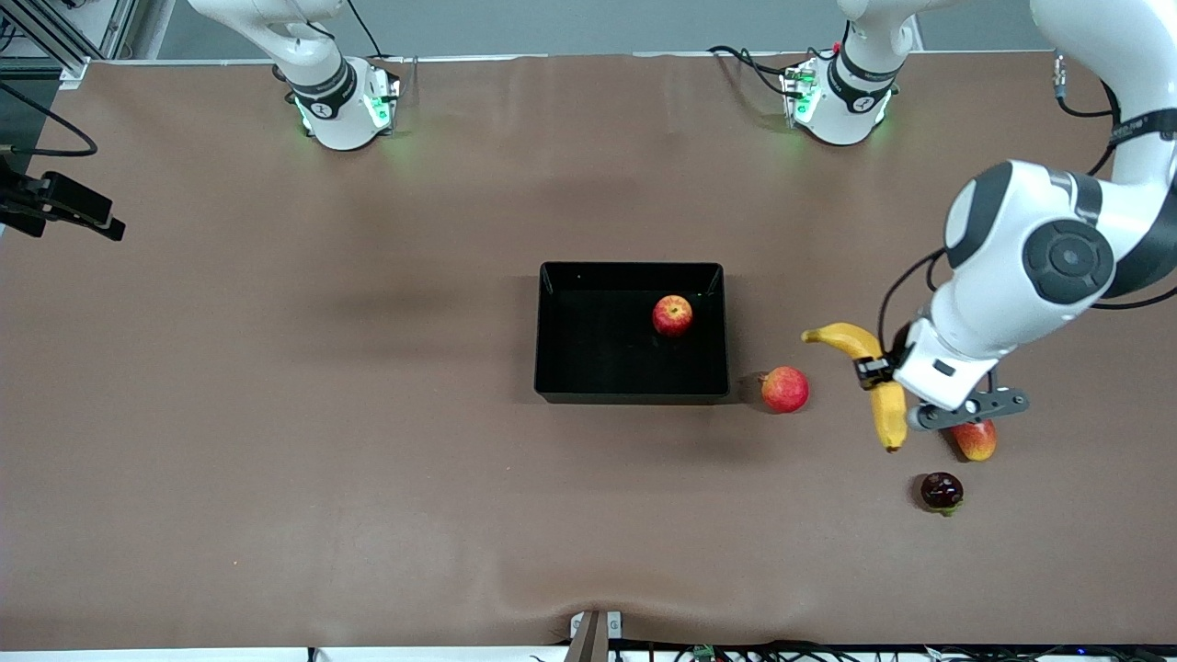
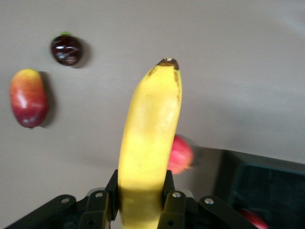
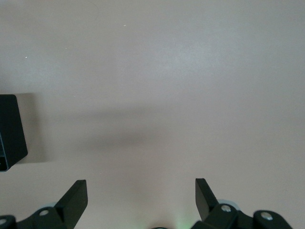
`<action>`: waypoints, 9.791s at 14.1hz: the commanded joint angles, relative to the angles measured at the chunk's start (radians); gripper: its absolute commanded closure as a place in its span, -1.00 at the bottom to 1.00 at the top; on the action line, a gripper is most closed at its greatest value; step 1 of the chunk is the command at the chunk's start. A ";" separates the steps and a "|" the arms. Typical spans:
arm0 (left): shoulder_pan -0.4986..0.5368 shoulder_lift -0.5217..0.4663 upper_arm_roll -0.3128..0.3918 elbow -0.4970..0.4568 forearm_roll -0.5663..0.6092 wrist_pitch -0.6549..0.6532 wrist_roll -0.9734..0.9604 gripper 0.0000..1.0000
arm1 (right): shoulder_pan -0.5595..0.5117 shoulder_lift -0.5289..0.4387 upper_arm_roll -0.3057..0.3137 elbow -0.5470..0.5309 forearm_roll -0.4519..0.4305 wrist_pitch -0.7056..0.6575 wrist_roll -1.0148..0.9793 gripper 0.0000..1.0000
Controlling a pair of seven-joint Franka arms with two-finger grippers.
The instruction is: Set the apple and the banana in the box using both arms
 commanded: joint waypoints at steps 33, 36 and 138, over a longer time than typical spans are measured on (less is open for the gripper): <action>-0.608 0.417 0.082 0.161 0.091 0.139 -0.518 1.00 | 0.003 -0.004 0.009 0.005 -0.007 -0.007 0.015 -1.00; -0.624 0.460 0.089 0.161 0.110 0.208 -0.518 1.00 | 0.003 -0.004 0.009 0.005 -0.007 -0.003 0.015 -1.00; -0.282 -0.307 0.448 0.118 -0.158 -0.370 0.365 -1.00 | 0.018 0.002 0.009 0.002 -0.008 -0.007 0.014 -1.00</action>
